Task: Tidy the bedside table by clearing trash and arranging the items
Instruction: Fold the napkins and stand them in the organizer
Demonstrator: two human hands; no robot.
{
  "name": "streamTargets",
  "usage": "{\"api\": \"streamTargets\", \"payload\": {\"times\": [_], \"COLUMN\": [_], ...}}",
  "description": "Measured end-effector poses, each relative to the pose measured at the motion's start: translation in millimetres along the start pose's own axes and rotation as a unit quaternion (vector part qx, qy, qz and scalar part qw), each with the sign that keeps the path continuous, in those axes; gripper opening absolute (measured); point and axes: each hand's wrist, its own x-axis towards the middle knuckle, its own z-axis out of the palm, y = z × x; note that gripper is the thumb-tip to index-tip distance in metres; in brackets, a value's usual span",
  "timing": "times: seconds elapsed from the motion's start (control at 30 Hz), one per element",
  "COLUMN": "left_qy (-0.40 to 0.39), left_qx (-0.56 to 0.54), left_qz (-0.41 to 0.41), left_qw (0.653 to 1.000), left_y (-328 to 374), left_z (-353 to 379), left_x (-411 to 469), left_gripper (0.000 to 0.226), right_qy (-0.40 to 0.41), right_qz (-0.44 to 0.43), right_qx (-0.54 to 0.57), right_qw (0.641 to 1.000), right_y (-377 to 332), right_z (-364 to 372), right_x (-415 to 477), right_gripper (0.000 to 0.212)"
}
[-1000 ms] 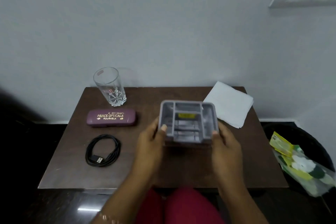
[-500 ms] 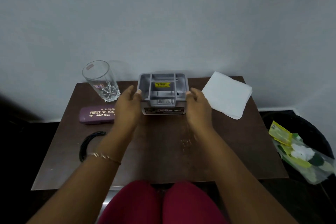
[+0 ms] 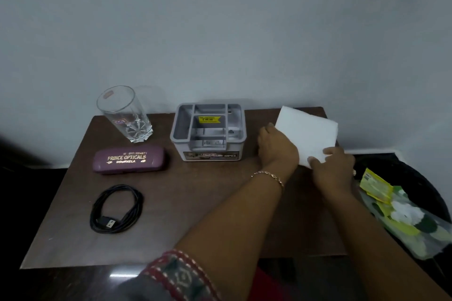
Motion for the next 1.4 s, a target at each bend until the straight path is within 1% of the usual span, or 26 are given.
{"api": "streamTargets", "payload": {"times": [0.13,0.23,0.3,0.4,0.47,0.57,0.63,0.77,0.83,0.9,1.0,1.1,1.27,1.33,1.4], "left_qy": [-0.037,-0.057,-0.081,-0.146,-0.152,-0.145,-0.139,-0.092,-0.057,-0.028,0.006,0.049,0.12,0.137,0.141], "left_qx": [-0.022,-0.055,-0.1,-0.169,-0.173,-0.164,-0.163,-0.154,-0.147,-0.133,-0.067,-0.045,-0.045,-0.048,-0.074], "left_qz": [-0.054,-0.066,-0.08,-0.097,-0.11,-0.121,-0.132,-0.135,-0.129,-0.121,-0.112,-0.115,-0.114,-0.106,-0.099], "left_qw": [0.998,0.995,0.988,0.97,0.967,0.968,0.968,0.975,0.979,0.983,0.991,0.991,0.985,0.984,0.982], "left_y": [3,-7,-18,-43,-62,-90,-107,-131,-138,-147,-159,-165,-168,-169,-170], "left_z": [5,-3,-9,-19,-30,-50,-68,-102,-114,-123,-134,-140,-140,-142,-144], "left_x": [4,-1,-11,-38,-56,-78,-92,-106,-106,-102,-95,-89,-70,-64,-59], "left_gripper": [0.051,0.047,0.042,0.024,0.006,0.014,0.012,0.016,0.018,0.02,0.03,0.035,0.034,0.032,0.028], "right_qy": [-0.002,-0.006,-0.013,-0.036,-0.054,-0.088,-0.124,-0.165,-0.19,-0.197,-0.197,-0.219,-0.257,-0.261,-0.261], "right_qz": [-0.009,-0.024,-0.042,-0.054,-0.044,-0.051,-0.054,-0.087,-0.111,-0.128,-0.152,-0.157,-0.158,-0.16,-0.163], "right_qx": [0.015,0.007,0.007,-0.002,-0.007,-0.029,-0.031,-0.05,-0.093,-0.131,-0.162,-0.162,-0.167,-0.164,-0.158], "right_qw": [1.0,1.0,0.999,0.998,0.998,0.994,0.99,0.981,0.971,0.963,0.955,0.949,0.939,0.938,0.938], "right_y": [10,24,35,50,54,55,52,36,23,8,-9,-20,-22,-20,-18], "right_z": [-6,-16,-24,-31,-34,-30,-23,-3,4,8,15,23,28,29,28], "right_x": [-4,-19,-35,-60,-78,-107,-124,-151,-159,-163,-164,-161,-152,-151,-151], "right_gripper": [0.039,0.038,0.037,0.035,0.034,0.032,0.034,0.031,0.029,0.029,0.031,0.031,0.029,0.029,0.029]}}
